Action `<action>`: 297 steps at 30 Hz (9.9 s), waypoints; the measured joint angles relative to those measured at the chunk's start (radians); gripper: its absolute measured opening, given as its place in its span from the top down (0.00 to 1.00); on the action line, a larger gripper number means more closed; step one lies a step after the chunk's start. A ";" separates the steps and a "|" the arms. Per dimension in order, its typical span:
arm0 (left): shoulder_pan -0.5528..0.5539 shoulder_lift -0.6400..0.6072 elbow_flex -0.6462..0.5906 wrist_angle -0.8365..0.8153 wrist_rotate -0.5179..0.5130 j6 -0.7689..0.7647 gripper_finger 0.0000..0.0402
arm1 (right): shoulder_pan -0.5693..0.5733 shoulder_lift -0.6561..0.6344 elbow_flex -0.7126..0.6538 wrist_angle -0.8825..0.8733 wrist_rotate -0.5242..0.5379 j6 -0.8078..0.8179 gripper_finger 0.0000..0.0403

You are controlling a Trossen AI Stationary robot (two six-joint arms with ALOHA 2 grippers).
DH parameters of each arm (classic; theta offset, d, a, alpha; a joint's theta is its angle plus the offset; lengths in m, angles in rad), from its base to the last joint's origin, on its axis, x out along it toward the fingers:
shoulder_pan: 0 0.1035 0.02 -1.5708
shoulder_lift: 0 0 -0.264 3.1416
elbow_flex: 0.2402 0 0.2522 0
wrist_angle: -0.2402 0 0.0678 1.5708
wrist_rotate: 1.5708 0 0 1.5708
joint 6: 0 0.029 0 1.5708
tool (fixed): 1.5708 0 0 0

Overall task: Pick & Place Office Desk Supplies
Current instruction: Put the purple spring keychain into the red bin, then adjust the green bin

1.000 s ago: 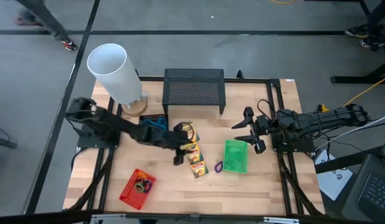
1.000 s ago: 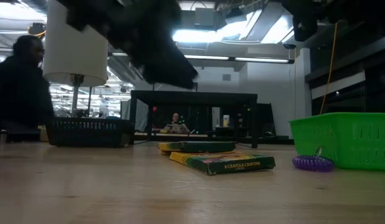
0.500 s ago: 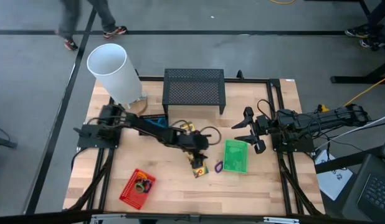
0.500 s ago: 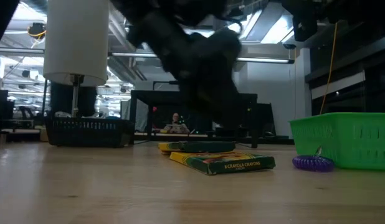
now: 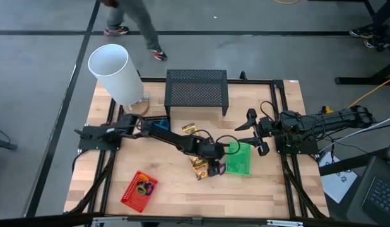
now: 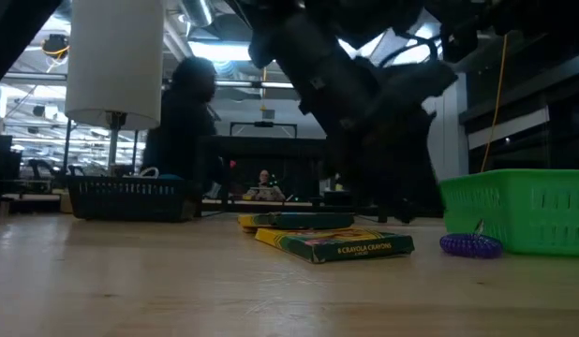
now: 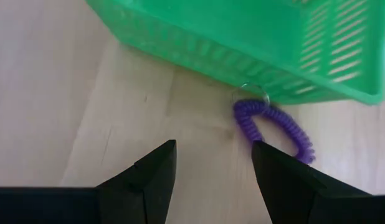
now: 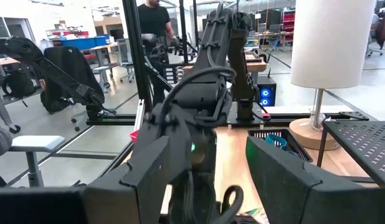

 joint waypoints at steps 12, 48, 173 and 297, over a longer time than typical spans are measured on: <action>0.007 0.044 0.006 0.006 0.003 -0.045 0.48 | 0.000 0.000 0.000 -0.001 0.000 0.000 0.47; -0.038 0.049 0.001 0.097 0.128 -0.111 0.48 | 0.000 0.000 0.000 -0.001 0.000 0.000 0.47; -0.170 -0.134 0.000 -0.189 -0.171 0.217 0.99 | 0.000 0.000 0.000 -0.030 0.000 0.016 0.47; -0.071 -1.124 -1.255 0.709 -0.568 0.102 0.76 | 0.002 0.160 0.000 0.196 0.668 -0.012 0.47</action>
